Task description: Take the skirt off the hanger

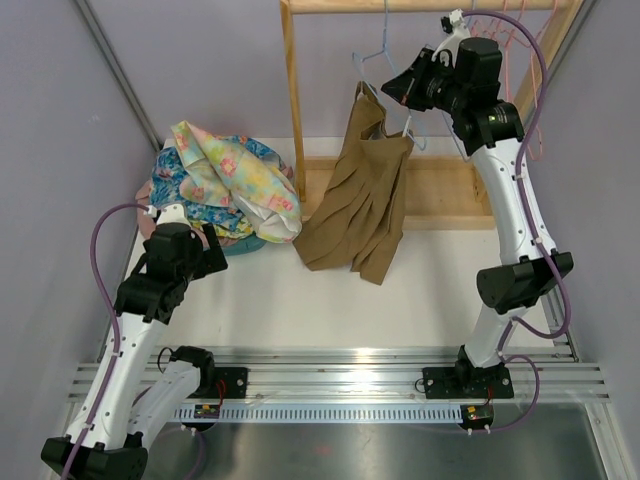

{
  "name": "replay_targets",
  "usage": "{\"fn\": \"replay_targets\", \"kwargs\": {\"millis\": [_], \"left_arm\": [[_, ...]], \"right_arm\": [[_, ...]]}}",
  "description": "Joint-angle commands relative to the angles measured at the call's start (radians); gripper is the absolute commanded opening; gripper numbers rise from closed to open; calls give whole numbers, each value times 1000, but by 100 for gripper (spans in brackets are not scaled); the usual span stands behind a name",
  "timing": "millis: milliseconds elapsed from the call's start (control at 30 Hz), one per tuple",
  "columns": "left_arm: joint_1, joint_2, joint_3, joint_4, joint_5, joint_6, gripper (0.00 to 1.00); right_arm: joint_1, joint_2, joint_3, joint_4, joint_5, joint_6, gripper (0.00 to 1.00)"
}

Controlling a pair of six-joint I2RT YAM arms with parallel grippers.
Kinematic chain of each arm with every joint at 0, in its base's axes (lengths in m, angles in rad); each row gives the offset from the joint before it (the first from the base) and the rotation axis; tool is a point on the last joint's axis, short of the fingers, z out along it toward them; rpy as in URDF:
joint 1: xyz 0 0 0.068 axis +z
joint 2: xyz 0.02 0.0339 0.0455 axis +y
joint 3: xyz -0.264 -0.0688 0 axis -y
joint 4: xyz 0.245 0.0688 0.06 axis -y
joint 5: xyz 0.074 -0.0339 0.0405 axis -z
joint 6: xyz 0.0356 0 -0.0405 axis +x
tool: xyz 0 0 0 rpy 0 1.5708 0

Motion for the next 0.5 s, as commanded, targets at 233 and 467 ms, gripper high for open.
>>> {"fn": "replay_targets", "kwargs": {"millis": [233,467], "left_arm": [[-2,-43,14,68,18,8,99],[-123,66,248,116,-31,14,99]], "right_arm": [[-2,-168,11,185,-21,18,0],[4,-390,-335,397,-42,79,0]]}}
